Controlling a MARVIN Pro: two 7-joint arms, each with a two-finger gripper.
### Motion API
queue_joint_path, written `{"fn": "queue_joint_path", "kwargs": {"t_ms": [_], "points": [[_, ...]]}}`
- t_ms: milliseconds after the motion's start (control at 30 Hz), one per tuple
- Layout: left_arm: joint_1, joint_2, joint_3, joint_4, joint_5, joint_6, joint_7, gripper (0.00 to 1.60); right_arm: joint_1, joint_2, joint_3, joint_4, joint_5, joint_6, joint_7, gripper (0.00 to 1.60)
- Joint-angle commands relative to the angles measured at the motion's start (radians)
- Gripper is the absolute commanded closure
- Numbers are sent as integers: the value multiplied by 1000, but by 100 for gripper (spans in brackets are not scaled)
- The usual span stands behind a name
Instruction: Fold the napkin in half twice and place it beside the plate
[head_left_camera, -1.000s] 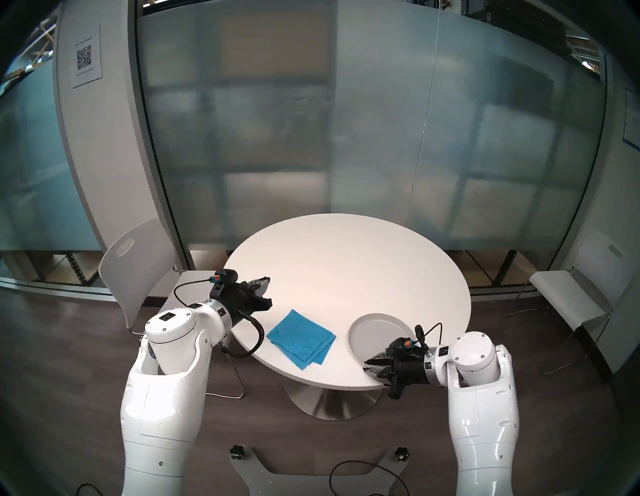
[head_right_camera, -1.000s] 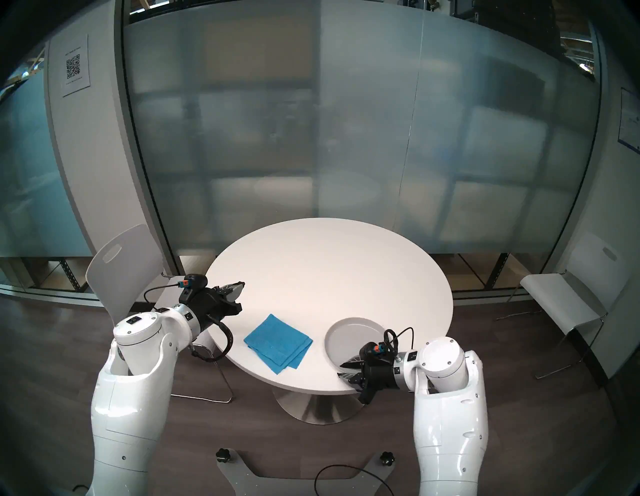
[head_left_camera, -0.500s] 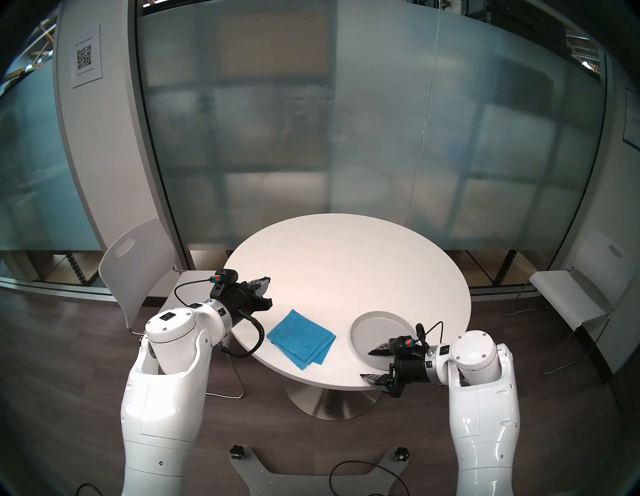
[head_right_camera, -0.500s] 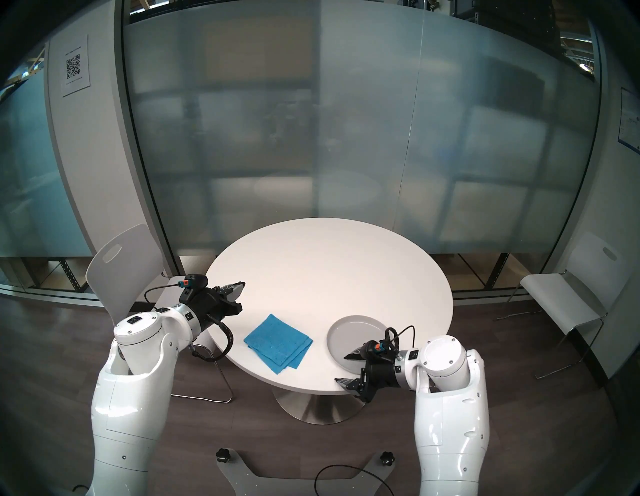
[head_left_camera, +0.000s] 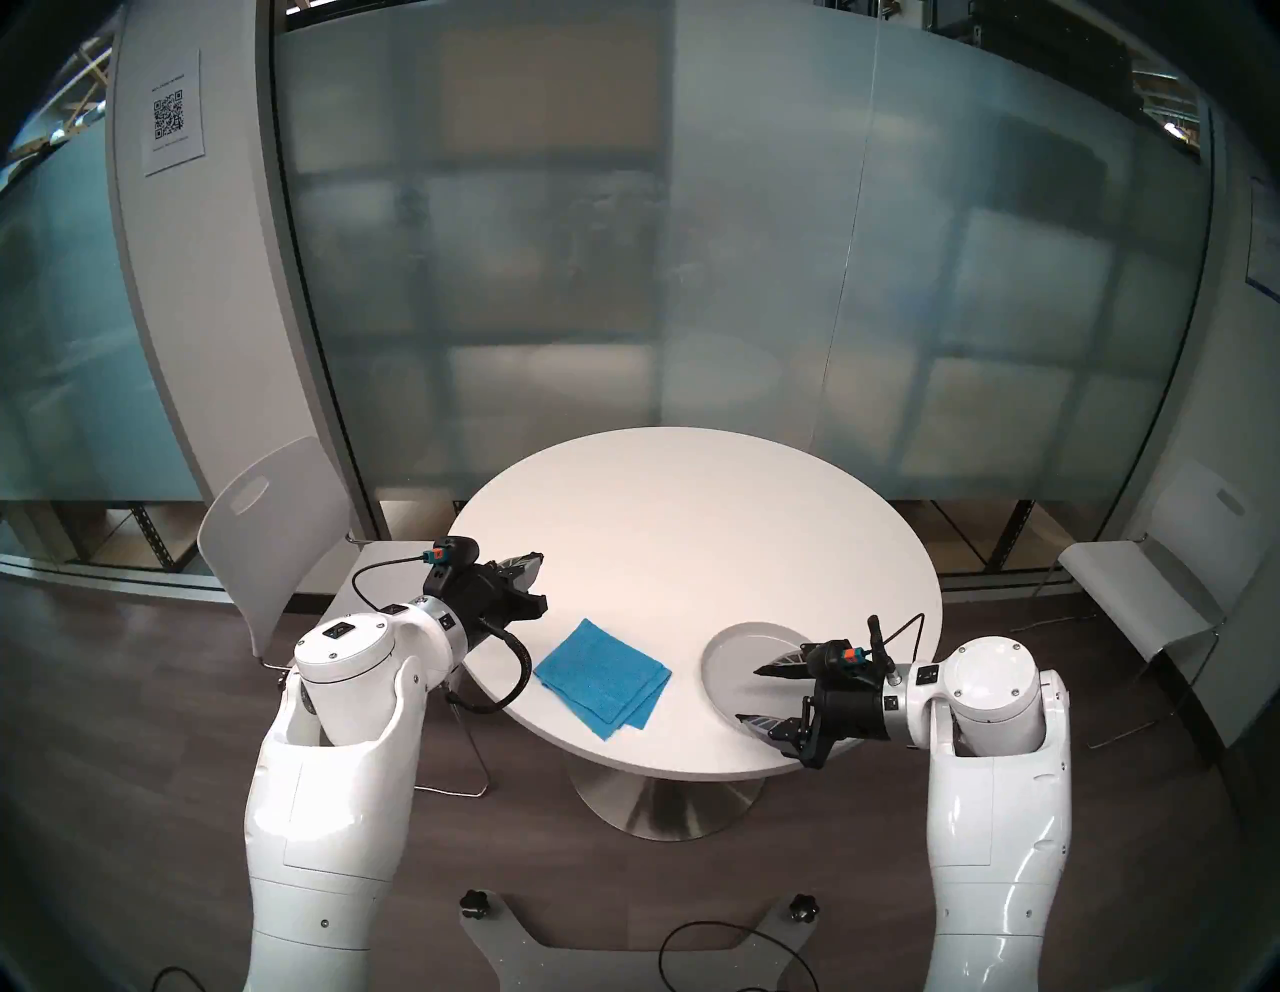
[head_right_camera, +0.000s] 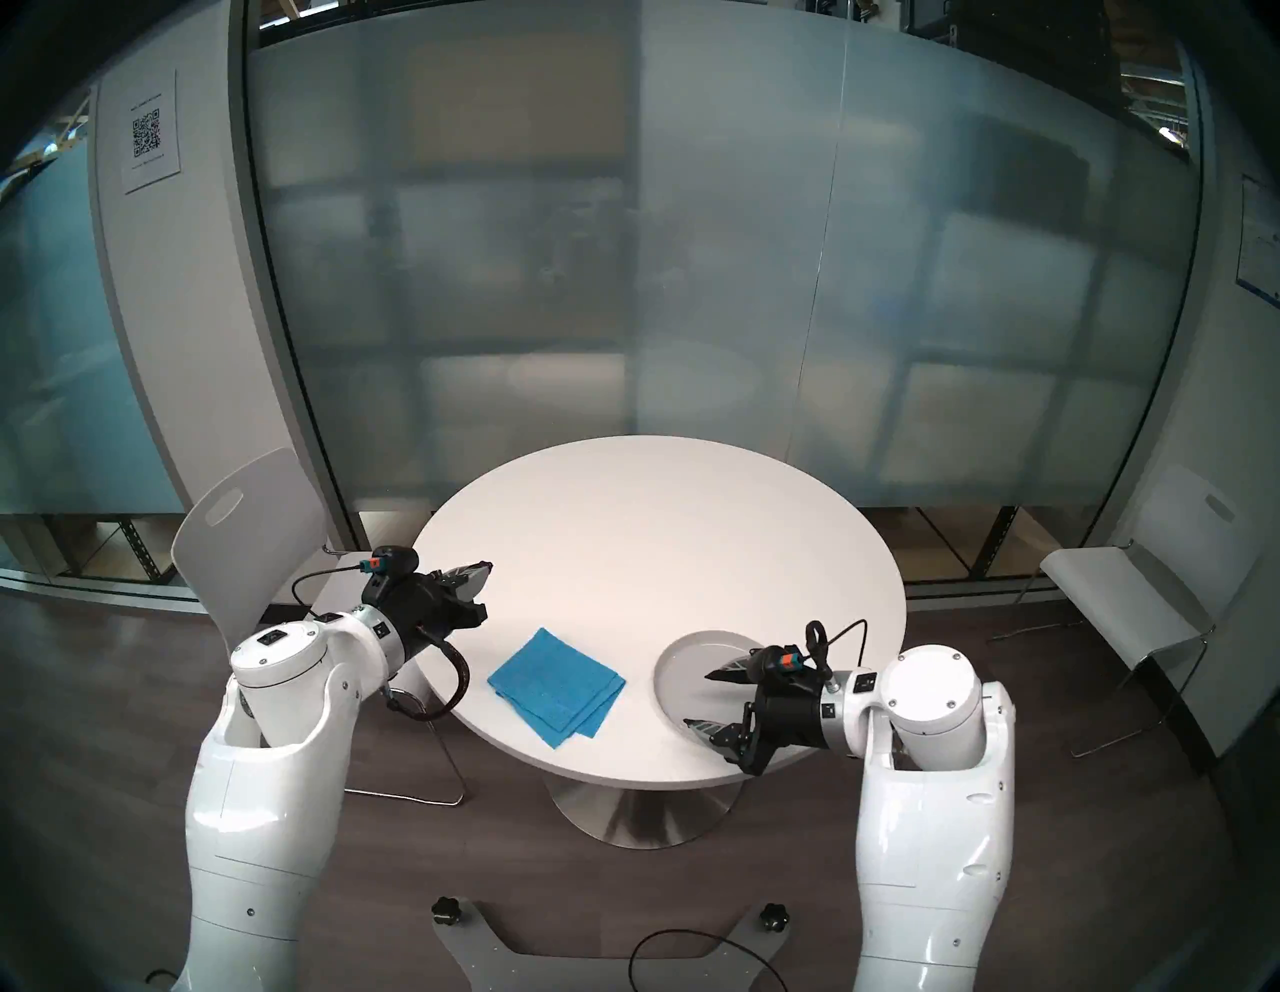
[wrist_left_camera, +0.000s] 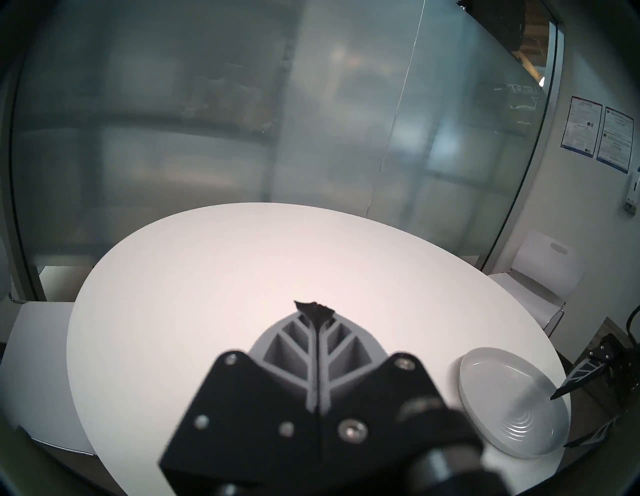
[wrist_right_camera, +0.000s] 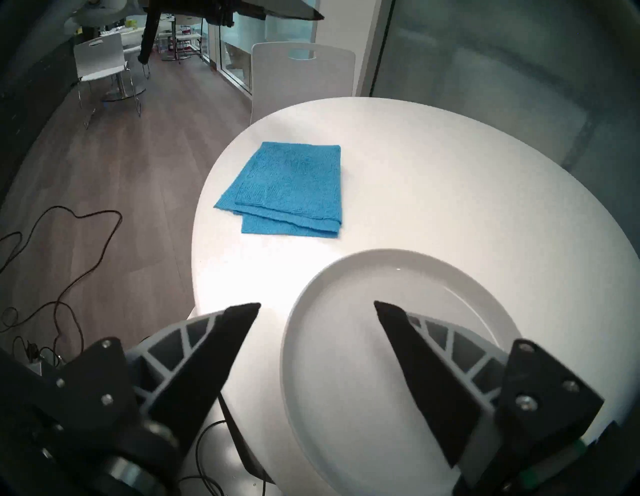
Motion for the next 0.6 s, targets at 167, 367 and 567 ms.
{"fn": "queue_joint_path", "kwargs": {"t_ms": [167, 367, 567], "points": [[1, -41, 3, -86, -9, -12, 34, 157, 44, -13, 98, -71, 94, 57, -100, 23], [9, -87, 10, -127, -6, -28, 92, 156, 51, -17, 159, -61, 177, 73, -199, 11], [12, -106, 32, -139, 3, -56, 158, 156, 34, -17, 176, -41, 262, 52, -287, 3]]}}
